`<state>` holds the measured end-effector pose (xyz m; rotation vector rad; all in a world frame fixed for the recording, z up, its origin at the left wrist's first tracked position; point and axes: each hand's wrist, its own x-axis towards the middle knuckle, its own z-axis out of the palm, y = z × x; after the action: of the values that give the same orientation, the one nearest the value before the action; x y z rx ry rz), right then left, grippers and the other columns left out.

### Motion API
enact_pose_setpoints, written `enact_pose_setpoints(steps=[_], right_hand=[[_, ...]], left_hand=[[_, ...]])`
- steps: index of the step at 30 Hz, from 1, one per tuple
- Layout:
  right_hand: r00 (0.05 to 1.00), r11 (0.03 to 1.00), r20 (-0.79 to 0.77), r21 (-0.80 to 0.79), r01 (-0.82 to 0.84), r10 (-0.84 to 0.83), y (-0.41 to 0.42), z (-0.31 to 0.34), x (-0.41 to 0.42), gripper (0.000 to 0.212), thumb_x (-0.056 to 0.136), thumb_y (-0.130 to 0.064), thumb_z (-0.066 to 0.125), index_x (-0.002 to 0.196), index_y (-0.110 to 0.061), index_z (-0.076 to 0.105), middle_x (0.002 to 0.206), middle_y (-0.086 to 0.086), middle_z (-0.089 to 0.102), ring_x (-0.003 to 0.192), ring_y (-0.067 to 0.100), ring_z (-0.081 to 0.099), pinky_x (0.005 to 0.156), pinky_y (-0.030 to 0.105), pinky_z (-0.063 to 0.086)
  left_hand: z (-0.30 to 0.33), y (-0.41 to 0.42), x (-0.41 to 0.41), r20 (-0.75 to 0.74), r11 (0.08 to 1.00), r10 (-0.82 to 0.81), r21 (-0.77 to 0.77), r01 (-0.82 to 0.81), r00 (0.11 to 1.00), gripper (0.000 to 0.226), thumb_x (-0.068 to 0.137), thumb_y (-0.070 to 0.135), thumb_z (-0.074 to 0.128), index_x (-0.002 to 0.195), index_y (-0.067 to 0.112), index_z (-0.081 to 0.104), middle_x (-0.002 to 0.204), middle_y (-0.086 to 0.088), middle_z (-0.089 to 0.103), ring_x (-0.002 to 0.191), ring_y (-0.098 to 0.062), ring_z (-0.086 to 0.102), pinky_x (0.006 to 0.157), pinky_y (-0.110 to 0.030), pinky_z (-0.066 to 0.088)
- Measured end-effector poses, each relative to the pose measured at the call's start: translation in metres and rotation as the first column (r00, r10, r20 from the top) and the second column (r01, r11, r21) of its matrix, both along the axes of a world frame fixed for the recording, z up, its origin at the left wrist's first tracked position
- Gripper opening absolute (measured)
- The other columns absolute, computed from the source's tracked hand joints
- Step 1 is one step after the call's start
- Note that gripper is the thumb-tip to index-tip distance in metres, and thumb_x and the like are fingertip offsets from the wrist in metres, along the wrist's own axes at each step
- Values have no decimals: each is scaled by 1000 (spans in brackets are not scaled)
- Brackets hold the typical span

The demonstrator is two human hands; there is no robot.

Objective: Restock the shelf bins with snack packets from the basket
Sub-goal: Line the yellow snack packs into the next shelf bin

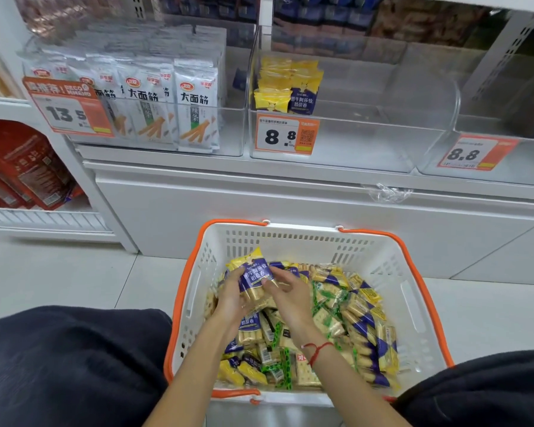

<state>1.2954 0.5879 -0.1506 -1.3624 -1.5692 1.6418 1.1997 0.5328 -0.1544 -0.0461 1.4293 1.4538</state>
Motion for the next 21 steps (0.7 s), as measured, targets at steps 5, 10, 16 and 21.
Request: enact_pose_setpoints(steps=[5,10,16,21], right_hand=[[990,993,65,-14,-121,122,-9,-11,-11,31,92,-23,60,122,-17,63,114,-10,59,106,6,54,84,13,39],[924,958,306,95,-270,230,6,-34,-12,33,101,-26,41,129,-16,56,124,-7,55,95,4,54,75,9,41],[471,602,789,165,-781,395,13,-84,-16,57,96,-32,49,146,-11,29,148,5,35,135,24,33,108,36,36],[544,790,811,183,-585,214,3,-99,-40,47,96,-40,46,132,-10,43,132,7,49,124,23,44,100,35,42]], left_hand=[[-21,-2,-9,-49,994,-8,-105,3,999,54,90,44,54,137,20,45,130,-10,57,107,-25,62,86,-37,51],[-21,-4,-25,-82,994,40,-94,-47,996,24,98,29,43,106,12,59,90,-5,70,71,-15,66,63,-27,50],[-21,-4,-34,-56,991,129,-10,-130,990,20,99,22,41,91,17,59,68,1,70,69,-15,63,72,-28,48],[-19,-3,-32,31,976,215,30,-216,976,20,97,20,40,101,14,58,85,-5,68,75,-18,63,68,-28,51]])
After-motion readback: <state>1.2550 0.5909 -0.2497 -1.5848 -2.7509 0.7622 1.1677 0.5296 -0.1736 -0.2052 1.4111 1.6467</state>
